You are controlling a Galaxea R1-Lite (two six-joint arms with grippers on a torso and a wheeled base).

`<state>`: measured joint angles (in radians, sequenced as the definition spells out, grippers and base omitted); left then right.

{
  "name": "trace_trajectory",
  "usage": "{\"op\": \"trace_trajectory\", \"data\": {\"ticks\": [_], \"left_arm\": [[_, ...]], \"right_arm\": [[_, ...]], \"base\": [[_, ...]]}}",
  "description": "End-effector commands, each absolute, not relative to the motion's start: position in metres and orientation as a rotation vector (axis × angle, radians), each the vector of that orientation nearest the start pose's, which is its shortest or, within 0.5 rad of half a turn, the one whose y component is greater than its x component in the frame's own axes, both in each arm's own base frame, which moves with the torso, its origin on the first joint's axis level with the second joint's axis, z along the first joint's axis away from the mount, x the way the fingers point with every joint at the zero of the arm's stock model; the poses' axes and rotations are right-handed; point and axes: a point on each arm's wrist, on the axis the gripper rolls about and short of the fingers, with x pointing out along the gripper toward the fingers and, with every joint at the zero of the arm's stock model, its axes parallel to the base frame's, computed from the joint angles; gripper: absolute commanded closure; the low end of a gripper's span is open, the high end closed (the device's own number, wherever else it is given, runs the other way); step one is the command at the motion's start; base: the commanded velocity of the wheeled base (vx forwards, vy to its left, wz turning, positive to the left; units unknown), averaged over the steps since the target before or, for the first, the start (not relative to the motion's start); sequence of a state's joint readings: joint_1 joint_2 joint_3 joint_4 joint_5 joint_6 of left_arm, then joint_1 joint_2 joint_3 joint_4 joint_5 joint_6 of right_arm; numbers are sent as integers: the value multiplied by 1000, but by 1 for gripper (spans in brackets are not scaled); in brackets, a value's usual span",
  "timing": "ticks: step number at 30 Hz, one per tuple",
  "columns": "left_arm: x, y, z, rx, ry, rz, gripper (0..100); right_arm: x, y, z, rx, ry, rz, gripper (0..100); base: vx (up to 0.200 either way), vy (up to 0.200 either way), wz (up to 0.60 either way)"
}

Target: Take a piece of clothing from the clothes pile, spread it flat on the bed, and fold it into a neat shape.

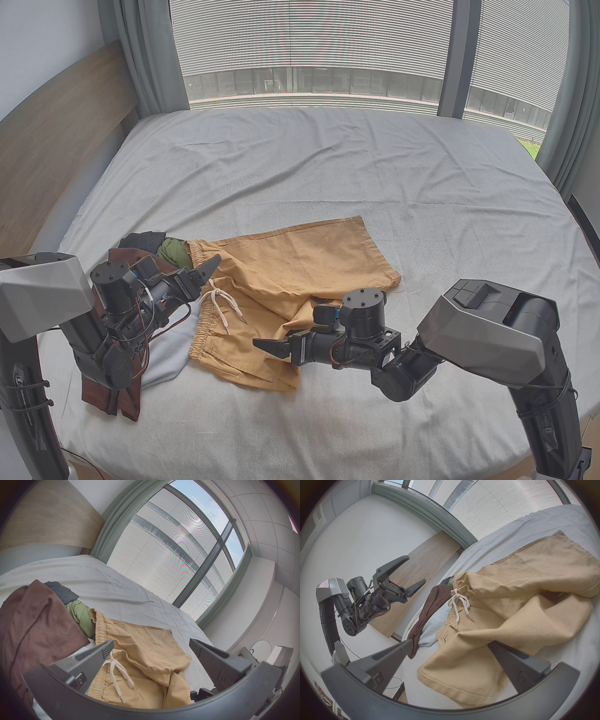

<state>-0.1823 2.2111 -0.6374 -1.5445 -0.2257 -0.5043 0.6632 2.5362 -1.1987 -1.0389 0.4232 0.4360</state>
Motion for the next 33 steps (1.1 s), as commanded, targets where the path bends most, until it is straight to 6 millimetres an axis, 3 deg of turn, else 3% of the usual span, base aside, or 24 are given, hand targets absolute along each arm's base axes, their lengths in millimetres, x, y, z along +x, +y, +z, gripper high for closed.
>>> {"op": "trace_trajectory", "data": {"ticks": [1,17,23,26,28,33], "left_arm": [[350,-69,63,-498,131,-389,0],[350,-69,63,-498,128,-390,0],[350,-68,62,-500,131,-387,0],[350,-68,63,-500,129,-388,0],[350,-68,63,-500,129,-386,0],[350,-68,63,-500,126,-387,0]], "right_arm": [[357,302,-23,366,560,1003,0],[353,316,-43,375,632,1006,0],[348,318,-41,389,632,1014,0],[346,316,-39,391,621,1008,0],[342,309,-25,404,589,1005,0],[340,290,-17,407,594,945,0]], "base": [[0,0,0],[0,0,0],[0,0,0],[0,0,0],[0,0,0],[0,0,0]]}}
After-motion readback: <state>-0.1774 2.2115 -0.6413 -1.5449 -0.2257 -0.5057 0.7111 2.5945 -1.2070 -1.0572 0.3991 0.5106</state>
